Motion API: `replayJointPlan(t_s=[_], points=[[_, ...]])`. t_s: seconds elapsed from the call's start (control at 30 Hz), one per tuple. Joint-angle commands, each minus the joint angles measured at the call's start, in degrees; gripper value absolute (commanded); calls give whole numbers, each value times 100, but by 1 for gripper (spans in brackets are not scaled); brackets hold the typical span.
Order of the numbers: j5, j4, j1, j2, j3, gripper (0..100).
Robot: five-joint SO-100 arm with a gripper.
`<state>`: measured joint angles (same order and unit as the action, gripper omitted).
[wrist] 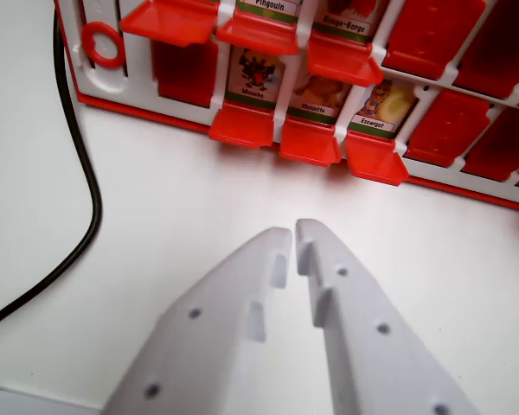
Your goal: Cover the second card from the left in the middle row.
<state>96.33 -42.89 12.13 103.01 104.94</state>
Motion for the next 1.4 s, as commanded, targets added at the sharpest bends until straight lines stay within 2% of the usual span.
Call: replayJointPlan(t_s=[0.0, 0.2, 0.6, 1.0, 1.37], points=[[-26, 167, 114, -26, -571, 0], [-79, 167, 211, -448, -712, 0], [-211, 264, 272, -1749, -1661, 0], [-237, 272, 281, -2593, -2452, 0], [-193, 413, 220, -2900, -2628, 0]])
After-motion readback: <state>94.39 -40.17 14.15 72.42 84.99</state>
